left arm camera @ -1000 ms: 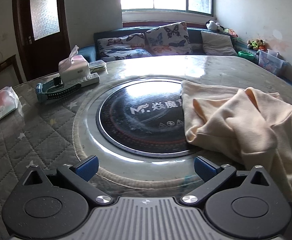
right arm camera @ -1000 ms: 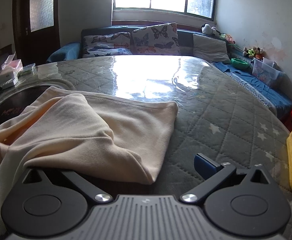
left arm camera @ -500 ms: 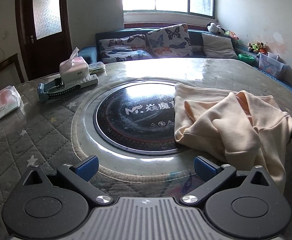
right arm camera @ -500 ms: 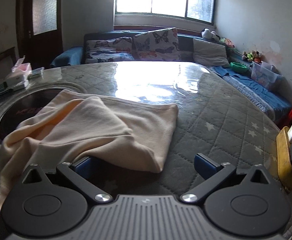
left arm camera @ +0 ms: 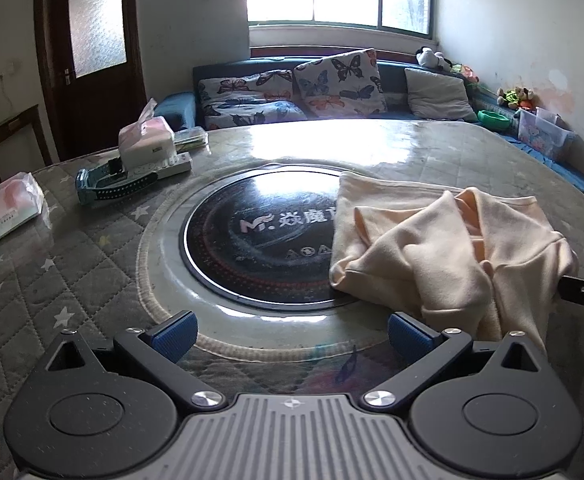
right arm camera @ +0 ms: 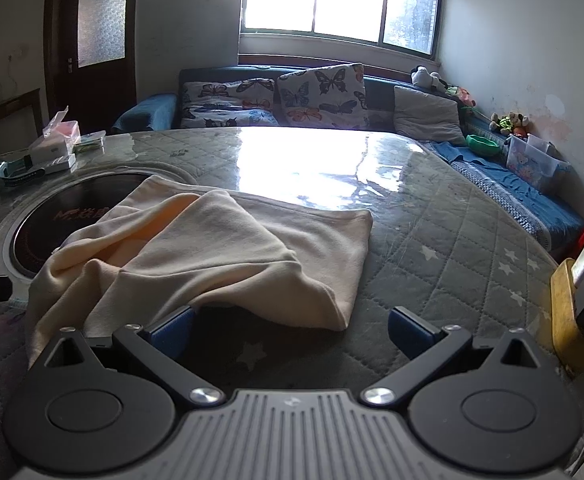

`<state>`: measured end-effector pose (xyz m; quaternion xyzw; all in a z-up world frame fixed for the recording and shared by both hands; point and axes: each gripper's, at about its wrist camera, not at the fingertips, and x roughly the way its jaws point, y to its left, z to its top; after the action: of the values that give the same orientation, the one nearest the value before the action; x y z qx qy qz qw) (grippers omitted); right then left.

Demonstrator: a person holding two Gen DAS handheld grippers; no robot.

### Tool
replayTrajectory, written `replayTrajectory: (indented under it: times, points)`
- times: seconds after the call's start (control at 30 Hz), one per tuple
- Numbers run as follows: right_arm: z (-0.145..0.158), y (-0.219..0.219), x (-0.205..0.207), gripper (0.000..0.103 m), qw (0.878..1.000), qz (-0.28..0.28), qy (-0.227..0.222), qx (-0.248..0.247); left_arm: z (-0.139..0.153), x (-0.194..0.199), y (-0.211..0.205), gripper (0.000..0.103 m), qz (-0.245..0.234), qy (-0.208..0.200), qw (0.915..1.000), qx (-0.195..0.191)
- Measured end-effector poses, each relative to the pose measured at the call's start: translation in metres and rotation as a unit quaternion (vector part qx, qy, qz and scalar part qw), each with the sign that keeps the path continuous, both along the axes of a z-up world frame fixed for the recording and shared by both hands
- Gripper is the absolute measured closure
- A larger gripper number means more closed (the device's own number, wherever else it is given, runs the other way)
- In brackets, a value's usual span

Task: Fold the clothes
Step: 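Move both grippers toward the cream garment lying on the table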

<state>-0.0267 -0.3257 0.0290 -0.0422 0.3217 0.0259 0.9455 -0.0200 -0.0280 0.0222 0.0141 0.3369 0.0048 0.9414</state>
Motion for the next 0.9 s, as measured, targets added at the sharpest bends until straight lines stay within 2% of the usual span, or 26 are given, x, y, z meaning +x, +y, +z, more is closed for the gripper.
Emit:
replayTrajectory:
  times: [0.4, 0.9]
  points:
    - [0.0, 0.012, -0.005, 0.0, 1.0, 0.011, 0.004, -0.001, -0.001, -0.002, -0.004, 0.0, 0.0, 0.002, 0.9995, -0.033]
    - [-0.002, 0.021, -0.014, 0.0, 1.0, 0.019, 0.008, -0.005, -0.001, -0.011, -0.018, 0.0, -0.018, 0.001, 0.9995, -0.027]
